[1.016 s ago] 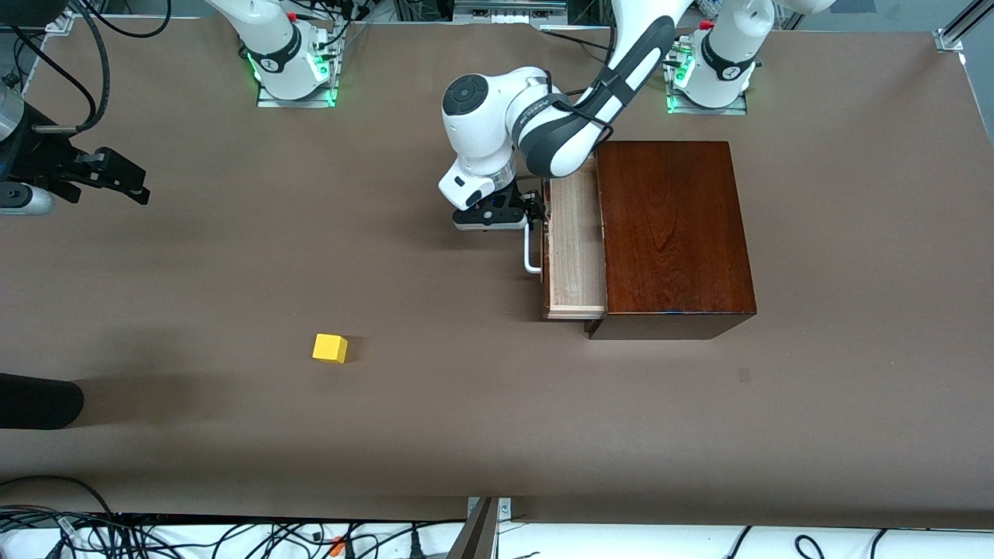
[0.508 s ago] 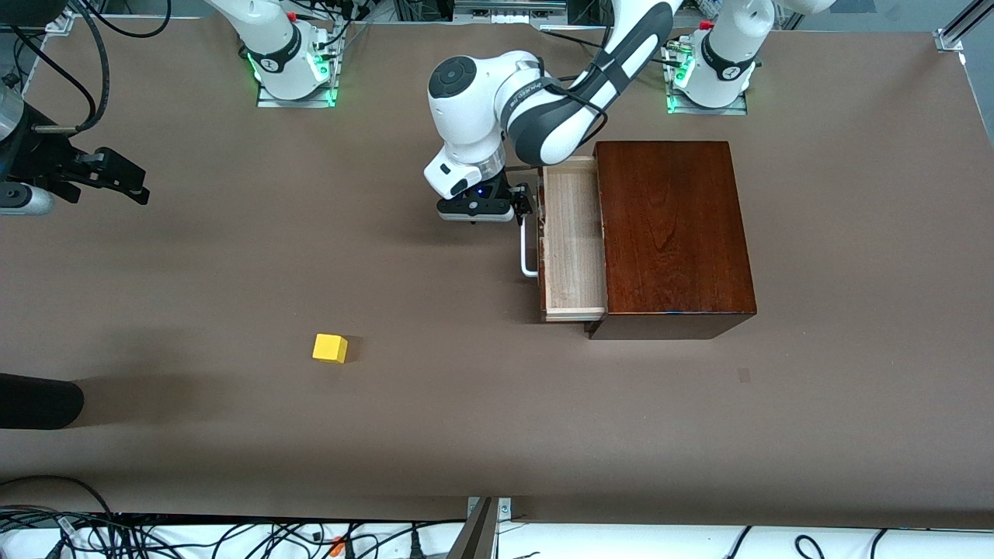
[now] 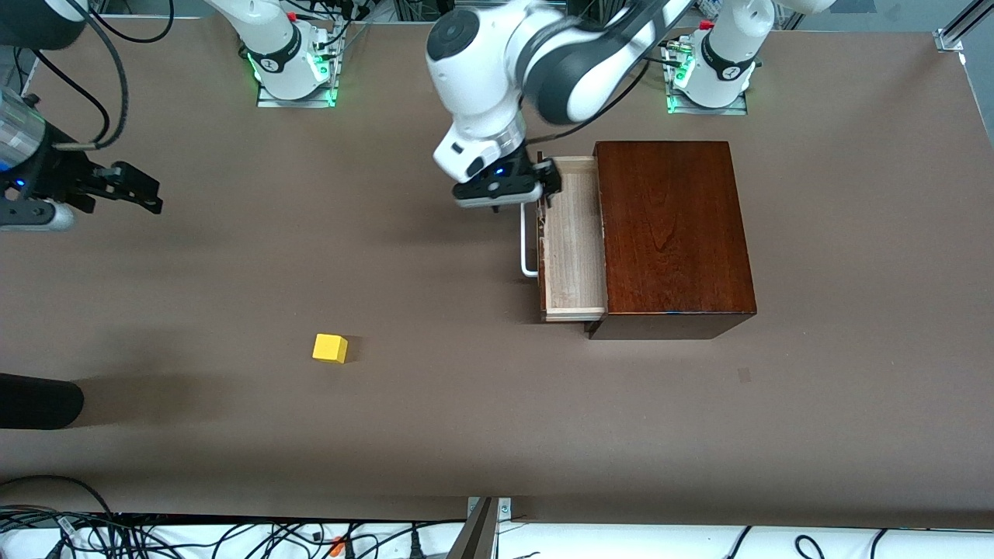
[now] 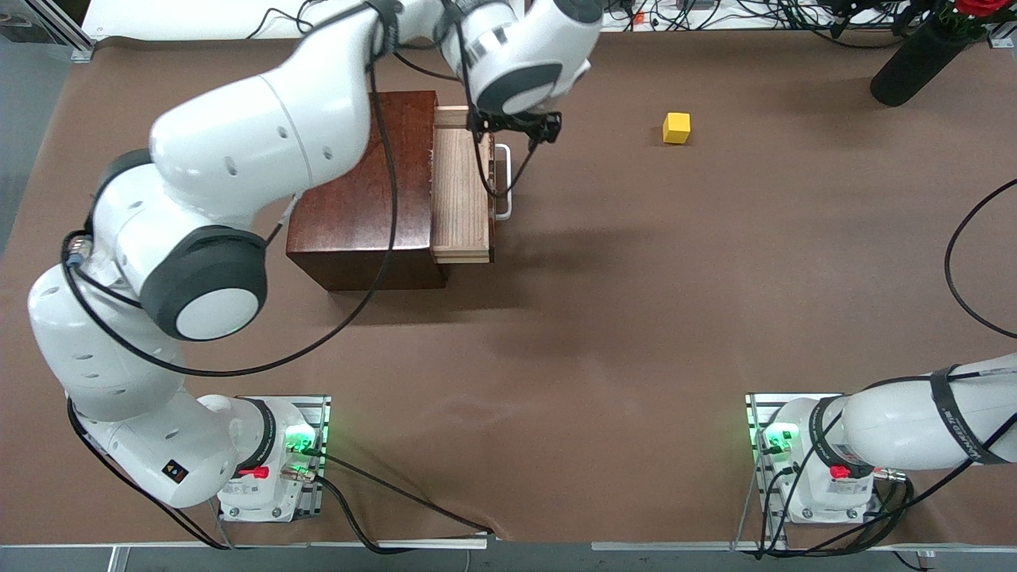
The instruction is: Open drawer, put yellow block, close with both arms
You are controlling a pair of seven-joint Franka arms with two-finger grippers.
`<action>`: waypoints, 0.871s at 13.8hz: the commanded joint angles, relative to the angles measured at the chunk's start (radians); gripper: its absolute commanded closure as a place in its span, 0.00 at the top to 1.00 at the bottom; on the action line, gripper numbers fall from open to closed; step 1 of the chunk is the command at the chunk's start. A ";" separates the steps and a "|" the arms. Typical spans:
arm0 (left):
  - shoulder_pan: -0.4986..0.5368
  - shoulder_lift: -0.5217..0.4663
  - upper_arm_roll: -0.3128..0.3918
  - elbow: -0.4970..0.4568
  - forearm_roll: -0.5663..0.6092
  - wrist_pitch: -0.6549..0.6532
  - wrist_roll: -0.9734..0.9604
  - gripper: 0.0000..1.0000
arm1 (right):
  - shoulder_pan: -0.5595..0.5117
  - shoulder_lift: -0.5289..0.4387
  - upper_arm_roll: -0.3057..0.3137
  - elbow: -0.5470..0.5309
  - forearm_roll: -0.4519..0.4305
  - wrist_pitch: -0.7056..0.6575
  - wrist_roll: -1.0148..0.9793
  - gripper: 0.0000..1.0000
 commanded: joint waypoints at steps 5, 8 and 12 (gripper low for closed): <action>0.255 -0.151 -0.002 -0.007 -0.127 -0.241 0.279 1.00 | 0.119 0.094 0.001 0.016 0.029 0.089 0.155 1.00; 0.435 -0.204 0.000 -0.007 -0.211 -0.306 0.517 1.00 | 0.169 0.150 0.001 0.017 0.031 0.134 0.186 1.00; 0.580 -0.253 0.016 -0.040 -0.300 -0.316 0.674 1.00 | 0.185 0.342 0.001 0.193 0.060 0.192 0.192 1.00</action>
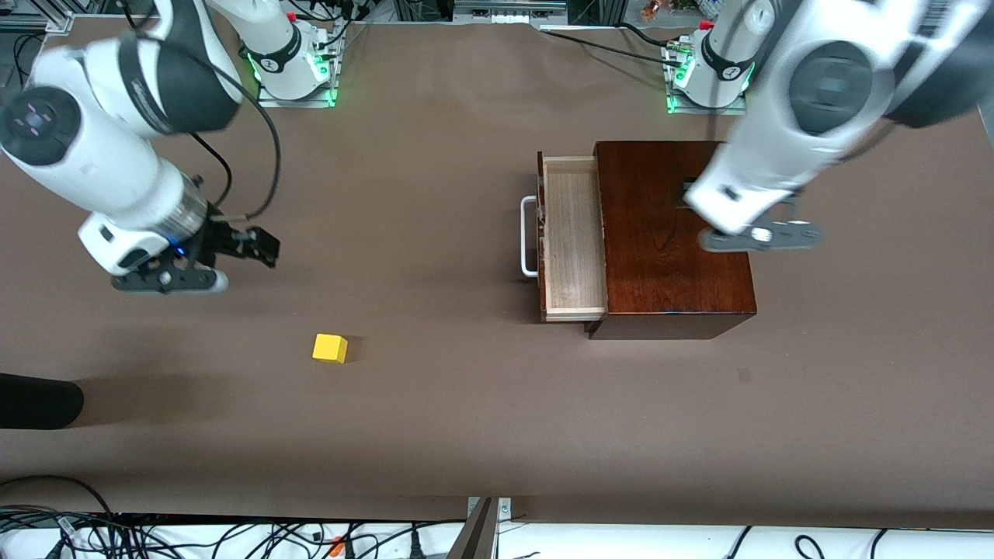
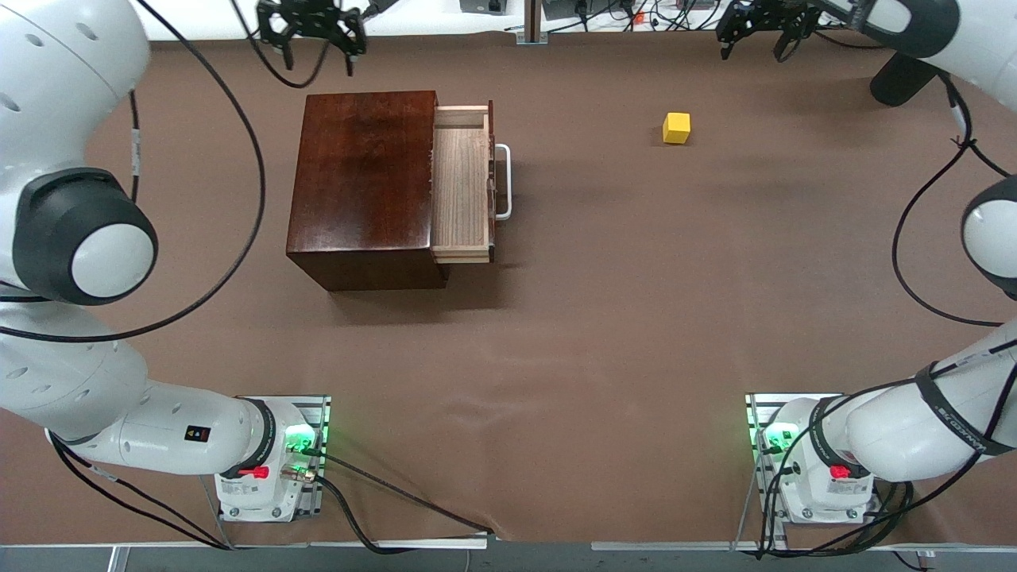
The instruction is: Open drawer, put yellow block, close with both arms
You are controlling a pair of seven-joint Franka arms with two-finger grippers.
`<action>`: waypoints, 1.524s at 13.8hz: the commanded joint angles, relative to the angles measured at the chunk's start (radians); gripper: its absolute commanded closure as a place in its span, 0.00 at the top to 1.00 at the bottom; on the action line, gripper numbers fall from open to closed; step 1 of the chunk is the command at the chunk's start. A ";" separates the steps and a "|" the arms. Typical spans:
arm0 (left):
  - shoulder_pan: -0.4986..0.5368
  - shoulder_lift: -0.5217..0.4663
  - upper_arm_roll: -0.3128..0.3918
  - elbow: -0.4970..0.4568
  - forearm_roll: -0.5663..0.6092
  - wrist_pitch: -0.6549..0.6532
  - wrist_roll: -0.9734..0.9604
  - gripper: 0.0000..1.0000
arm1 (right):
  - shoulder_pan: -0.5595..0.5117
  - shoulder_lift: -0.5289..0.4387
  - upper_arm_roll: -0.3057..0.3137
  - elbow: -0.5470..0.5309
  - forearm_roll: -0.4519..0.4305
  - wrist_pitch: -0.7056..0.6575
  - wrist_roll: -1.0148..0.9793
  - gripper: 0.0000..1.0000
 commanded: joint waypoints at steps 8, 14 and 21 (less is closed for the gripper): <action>0.075 -0.362 0.253 -0.424 -0.122 0.343 0.346 1.00 | 0.004 0.485 -0.008 0.474 0.027 -0.056 0.139 1.00; 0.074 -0.353 0.272 -0.378 -0.105 0.304 0.381 1.00 | 0.009 0.575 -0.009 0.325 0.019 0.258 0.228 1.00; 0.073 -0.330 0.272 -0.337 -0.105 0.242 0.390 1.00 | 0.035 0.596 -0.009 0.223 0.016 0.280 0.222 1.00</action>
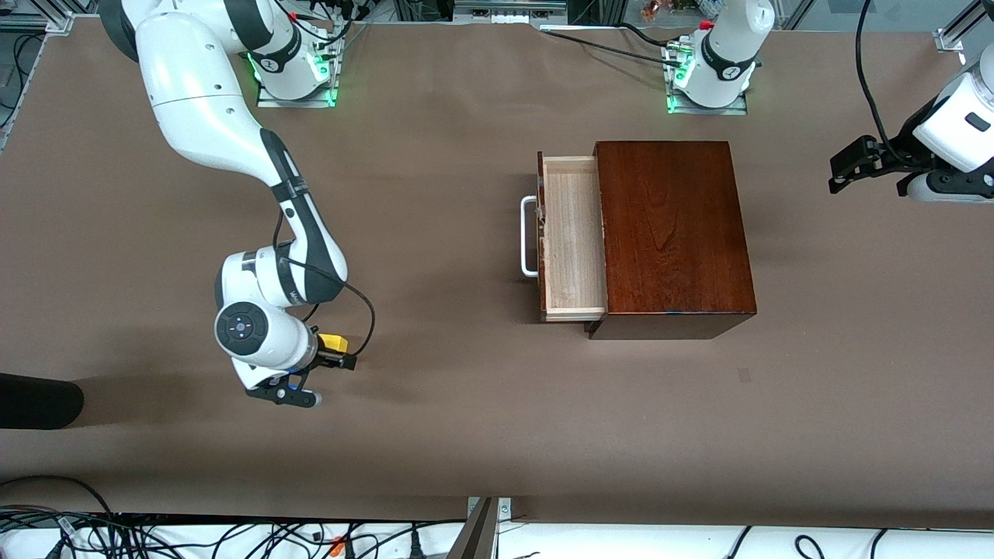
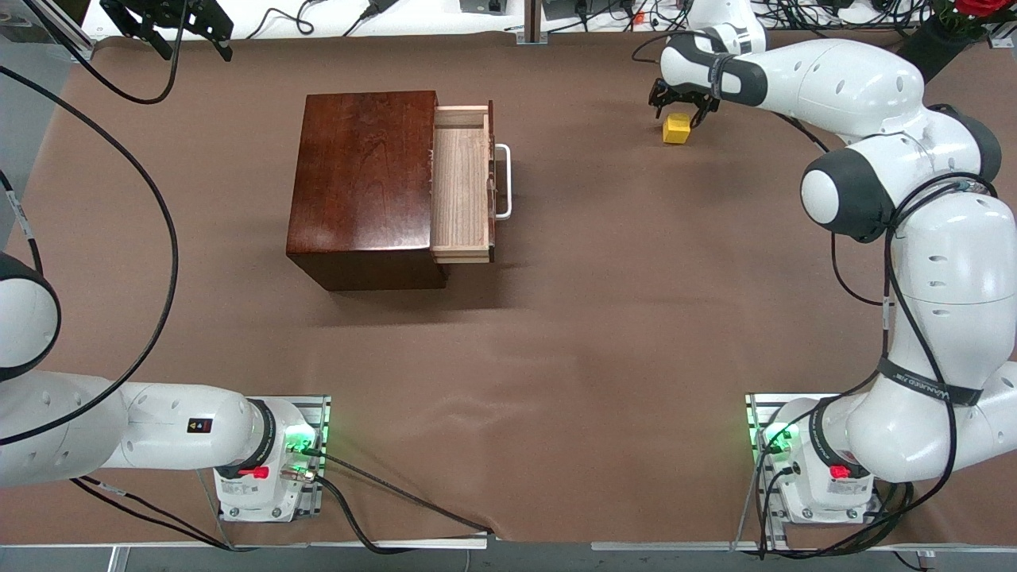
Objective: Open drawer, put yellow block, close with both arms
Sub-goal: 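Grasp the yellow block with the right gripper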
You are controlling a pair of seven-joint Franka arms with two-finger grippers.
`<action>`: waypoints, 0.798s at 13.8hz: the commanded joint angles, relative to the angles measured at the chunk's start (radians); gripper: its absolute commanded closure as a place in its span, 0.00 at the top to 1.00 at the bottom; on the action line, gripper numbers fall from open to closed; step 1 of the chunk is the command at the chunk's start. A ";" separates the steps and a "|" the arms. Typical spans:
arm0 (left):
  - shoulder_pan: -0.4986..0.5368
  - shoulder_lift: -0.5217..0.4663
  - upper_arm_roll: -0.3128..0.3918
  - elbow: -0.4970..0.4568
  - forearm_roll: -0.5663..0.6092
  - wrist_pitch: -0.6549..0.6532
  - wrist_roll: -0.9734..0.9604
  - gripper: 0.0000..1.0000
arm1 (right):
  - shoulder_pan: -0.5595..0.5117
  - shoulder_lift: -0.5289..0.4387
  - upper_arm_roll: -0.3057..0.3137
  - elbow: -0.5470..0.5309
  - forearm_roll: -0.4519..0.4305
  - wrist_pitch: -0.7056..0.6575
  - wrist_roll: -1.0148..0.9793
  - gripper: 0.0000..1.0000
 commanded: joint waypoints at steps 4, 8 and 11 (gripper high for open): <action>-0.005 0.019 0.005 0.036 -0.009 -0.030 0.026 1.00 | 0.012 -0.022 -0.005 -0.075 0.005 0.015 -0.064 0.53; -0.005 0.019 -0.002 0.038 -0.007 -0.053 0.029 1.00 | 0.007 -0.051 -0.011 -0.063 0.004 0.006 -0.107 0.00; -0.007 0.019 -0.003 0.039 -0.009 -0.056 0.029 1.00 | 0.007 -0.160 -0.012 -0.060 0.002 -0.102 -0.141 0.00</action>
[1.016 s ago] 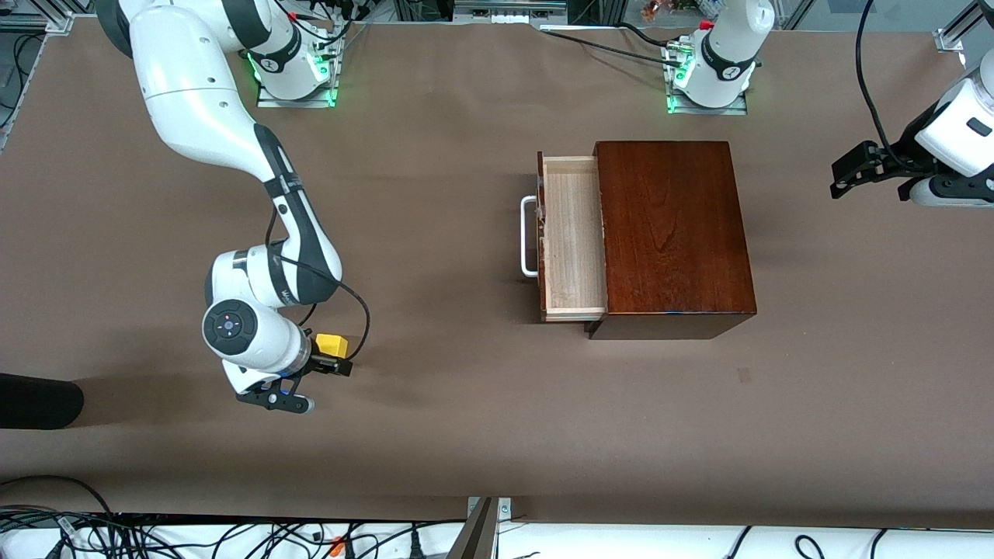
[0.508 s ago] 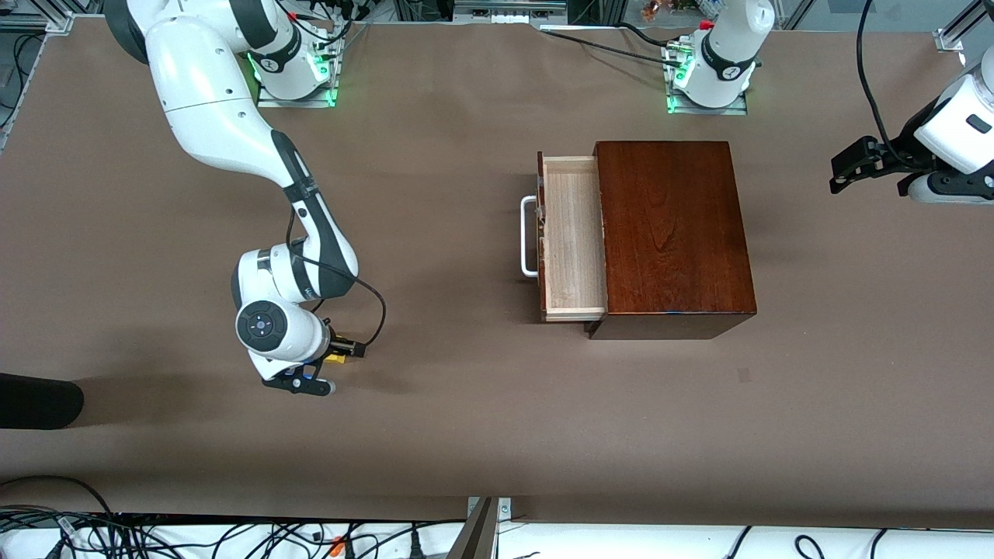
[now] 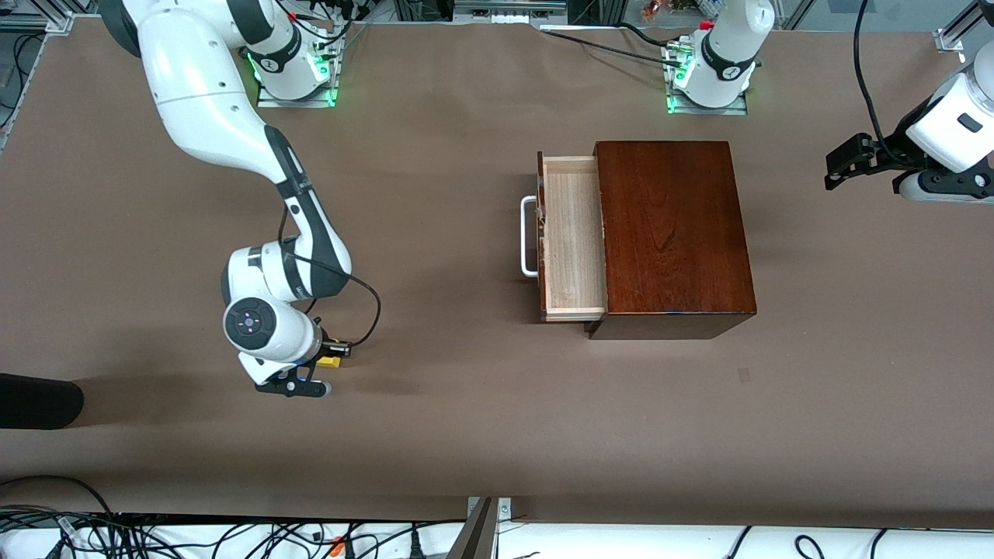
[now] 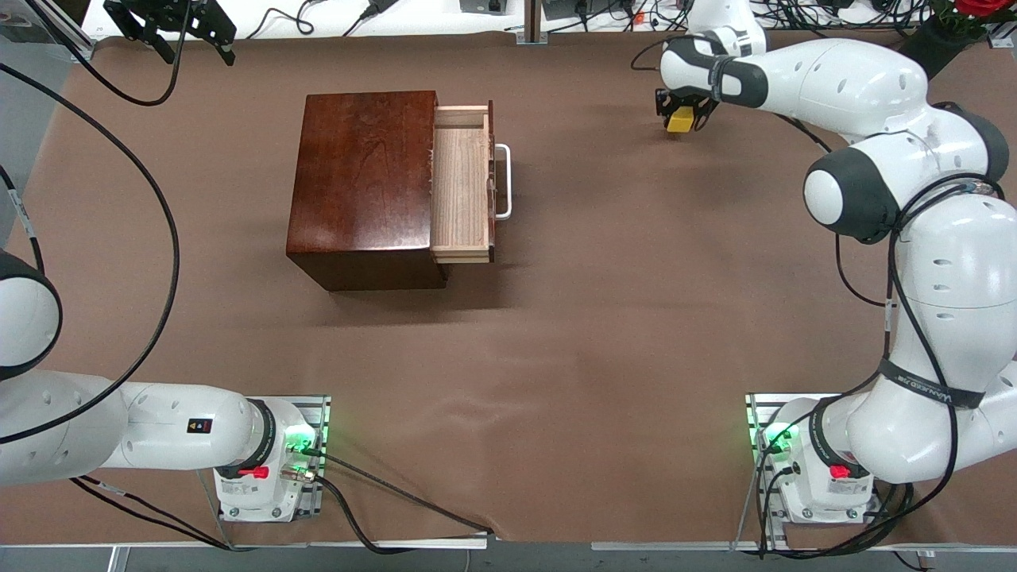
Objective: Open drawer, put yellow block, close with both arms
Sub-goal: 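Grasp the yellow block with the right gripper, then carry the yellow block with the right gripper over the open drawer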
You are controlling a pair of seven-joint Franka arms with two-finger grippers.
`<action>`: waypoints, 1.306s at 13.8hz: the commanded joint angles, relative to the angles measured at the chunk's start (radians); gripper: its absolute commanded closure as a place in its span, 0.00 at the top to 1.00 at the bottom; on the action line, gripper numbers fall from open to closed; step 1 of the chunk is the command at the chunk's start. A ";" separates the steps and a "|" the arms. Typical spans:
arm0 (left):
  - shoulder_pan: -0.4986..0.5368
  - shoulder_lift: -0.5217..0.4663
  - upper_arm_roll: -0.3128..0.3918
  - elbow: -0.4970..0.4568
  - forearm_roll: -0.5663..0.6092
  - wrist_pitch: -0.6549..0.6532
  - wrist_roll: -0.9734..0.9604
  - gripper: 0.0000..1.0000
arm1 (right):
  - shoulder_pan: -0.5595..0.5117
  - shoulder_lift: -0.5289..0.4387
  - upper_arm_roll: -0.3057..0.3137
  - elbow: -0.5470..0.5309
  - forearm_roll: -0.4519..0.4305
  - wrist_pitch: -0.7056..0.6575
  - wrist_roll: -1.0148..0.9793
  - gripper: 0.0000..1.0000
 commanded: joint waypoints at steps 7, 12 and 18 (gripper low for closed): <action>-0.003 0.018 0.001 0.037 -0.009 -0.027 0.021 1.00 | 0.104 -0.390 0.015 0.001 0.036 -0.474 0.079 0.00; -0.003 0.016 0.001 0.037 -0.009 -0.028 0.021 1.00 | 0.278 -0.424 0.041 0.051 0.139 -0.523 0.684 0.00; -0.004 0.018 0.000 0.044 -0.009 -0.035 0.020 1.00 | 0.490 -0.365 0.072 0.097 0.136 -0.393 1.424 0.00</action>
